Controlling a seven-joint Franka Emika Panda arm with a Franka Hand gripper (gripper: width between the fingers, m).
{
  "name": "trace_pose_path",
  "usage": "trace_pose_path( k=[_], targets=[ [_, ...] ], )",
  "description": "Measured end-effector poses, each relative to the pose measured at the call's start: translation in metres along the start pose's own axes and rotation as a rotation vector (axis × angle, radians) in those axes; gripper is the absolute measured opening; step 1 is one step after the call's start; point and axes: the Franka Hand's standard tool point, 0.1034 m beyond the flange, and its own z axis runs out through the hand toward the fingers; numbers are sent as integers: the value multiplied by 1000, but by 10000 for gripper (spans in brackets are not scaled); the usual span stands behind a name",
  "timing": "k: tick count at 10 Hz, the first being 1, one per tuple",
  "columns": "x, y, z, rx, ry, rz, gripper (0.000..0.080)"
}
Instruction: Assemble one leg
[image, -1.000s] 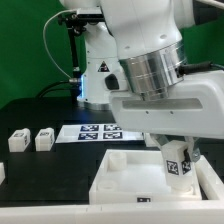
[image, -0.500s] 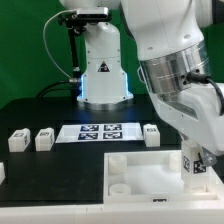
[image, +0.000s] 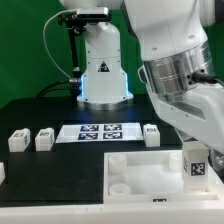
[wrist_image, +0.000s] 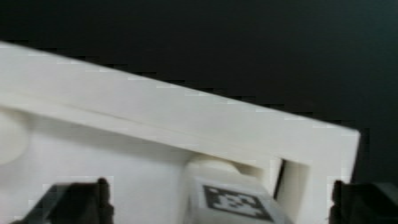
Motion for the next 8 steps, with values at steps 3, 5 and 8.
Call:
trace_pose_path(
  k=[3, 5, 8],
  targets=[
    [-1, 0, -4, -50, 27, -429, 648],
    [2, 1, -4, -63, 31, -680, 649],
    [12, -3, -6, -114, 103, -1131, 649]
  ],
)
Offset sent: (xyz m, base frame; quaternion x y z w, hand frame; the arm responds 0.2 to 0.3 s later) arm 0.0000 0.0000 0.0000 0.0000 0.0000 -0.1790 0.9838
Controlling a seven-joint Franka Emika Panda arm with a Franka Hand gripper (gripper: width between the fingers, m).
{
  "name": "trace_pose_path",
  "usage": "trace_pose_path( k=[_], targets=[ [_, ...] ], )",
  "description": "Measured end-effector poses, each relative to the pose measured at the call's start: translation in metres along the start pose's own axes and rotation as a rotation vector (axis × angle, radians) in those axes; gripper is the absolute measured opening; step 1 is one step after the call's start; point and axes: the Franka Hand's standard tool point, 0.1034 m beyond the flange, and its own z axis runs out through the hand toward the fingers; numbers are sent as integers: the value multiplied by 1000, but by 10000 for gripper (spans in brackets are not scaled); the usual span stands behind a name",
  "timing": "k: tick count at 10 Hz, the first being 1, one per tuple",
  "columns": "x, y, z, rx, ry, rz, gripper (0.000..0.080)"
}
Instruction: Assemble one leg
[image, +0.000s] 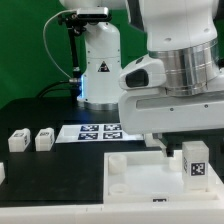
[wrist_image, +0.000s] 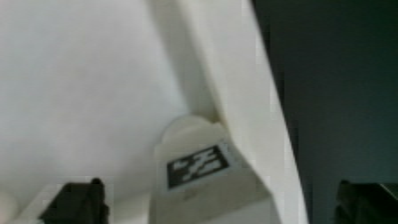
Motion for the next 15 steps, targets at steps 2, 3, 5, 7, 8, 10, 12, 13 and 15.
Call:
trace_pose_path(
  k=[2, 3, 5, 7, 8, 10, 12, 13, 15],
  targets=[
    [0, -5, 4, 2, 35, -43, 649],
    [0, -5, 4, 2, 36, -54, 520],
    [1, -3, 4, 5, 38, 83, 385],
    [1, -2, 4, 12, 38, 290, 313],
    [5, 3, 5, 50, 58, 447, 309],
    [7, 7, 6, 117, 84, 763, 309],
    [5, 5, 7, 179, 55, 1105, 298],
    [4, 3, 8, 194, 46, 1206, 298],
    [4, 2, 8, 214, 24, 1345, 297]
  ],
)
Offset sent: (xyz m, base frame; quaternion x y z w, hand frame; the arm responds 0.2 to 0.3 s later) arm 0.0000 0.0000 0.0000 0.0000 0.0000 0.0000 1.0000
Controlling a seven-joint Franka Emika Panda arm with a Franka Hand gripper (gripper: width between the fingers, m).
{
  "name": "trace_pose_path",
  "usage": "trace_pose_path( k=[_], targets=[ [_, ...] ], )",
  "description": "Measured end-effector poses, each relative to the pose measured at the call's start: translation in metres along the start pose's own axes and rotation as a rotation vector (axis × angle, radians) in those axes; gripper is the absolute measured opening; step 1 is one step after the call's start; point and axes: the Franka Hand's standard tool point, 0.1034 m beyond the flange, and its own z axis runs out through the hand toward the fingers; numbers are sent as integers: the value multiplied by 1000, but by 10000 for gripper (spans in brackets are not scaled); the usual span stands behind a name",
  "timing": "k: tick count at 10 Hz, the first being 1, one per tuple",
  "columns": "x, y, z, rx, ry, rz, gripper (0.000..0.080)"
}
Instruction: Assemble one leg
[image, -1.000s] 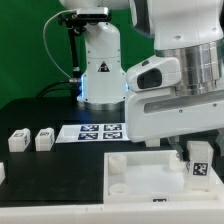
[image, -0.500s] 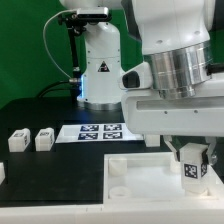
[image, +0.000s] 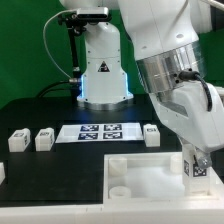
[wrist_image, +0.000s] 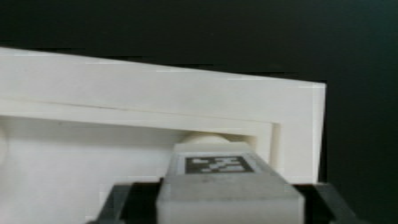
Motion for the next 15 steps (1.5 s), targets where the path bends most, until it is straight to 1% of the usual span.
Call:
trace_pose_path(
  k=[2, 3, 4, 5, 6, 8, 9, 10, 12, 13, 15],
  targets=[
    [0, 0, 0, -1, 0, -62, 296],
    [-1, 1, 0, -14, 4, -141, 463],
    [-4, 2, 0, -45, 15, -312, 605],
    [-9, 2, -1, -88, 45, -591, 637],
    [-15, 4, 0, -118, 58, -747, 637],
    [-12, 3, 0, -127, 43, -1033, 647],
    [-13, 3, 0, -130, 39, -1128, 649],
    [-12, 0, -2, -146, 54, -1263, 649],
    [-9, -8, -5, -162, 57, -1563, 649],
    [-8, -9, -4, -160, 56, -1628, 649],
    [-9, -9, -4, -158, 59, -1574, 649]
  ],
)
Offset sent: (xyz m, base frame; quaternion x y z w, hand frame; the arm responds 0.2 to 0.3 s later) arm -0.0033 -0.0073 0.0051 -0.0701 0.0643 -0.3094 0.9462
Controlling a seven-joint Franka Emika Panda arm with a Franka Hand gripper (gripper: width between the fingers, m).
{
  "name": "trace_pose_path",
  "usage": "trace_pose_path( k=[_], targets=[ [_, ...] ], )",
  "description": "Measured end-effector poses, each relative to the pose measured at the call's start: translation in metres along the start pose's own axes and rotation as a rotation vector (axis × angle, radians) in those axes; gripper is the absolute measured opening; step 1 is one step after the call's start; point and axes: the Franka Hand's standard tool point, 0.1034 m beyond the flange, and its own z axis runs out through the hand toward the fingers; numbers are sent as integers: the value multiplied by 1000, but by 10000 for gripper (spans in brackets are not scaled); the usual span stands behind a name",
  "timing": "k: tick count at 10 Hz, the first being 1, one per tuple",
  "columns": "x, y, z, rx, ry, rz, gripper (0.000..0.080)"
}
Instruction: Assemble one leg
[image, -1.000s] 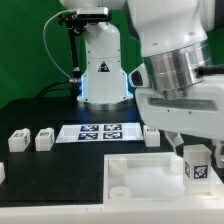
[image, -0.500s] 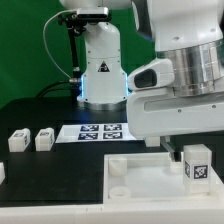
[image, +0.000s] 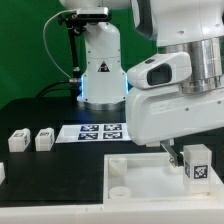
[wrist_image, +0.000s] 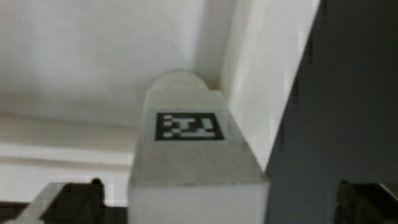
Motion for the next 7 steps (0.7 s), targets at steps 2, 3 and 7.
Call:
trace_pose_path(
  k=[2, 3, 7],
  targets=[
    [0, 0, 0, 3, 0, 128, 427],
    [0, 2, 0, 3, 0, 225, 427],
    [3, 9, 1, 53, 16, 716, 317]
  ],
)
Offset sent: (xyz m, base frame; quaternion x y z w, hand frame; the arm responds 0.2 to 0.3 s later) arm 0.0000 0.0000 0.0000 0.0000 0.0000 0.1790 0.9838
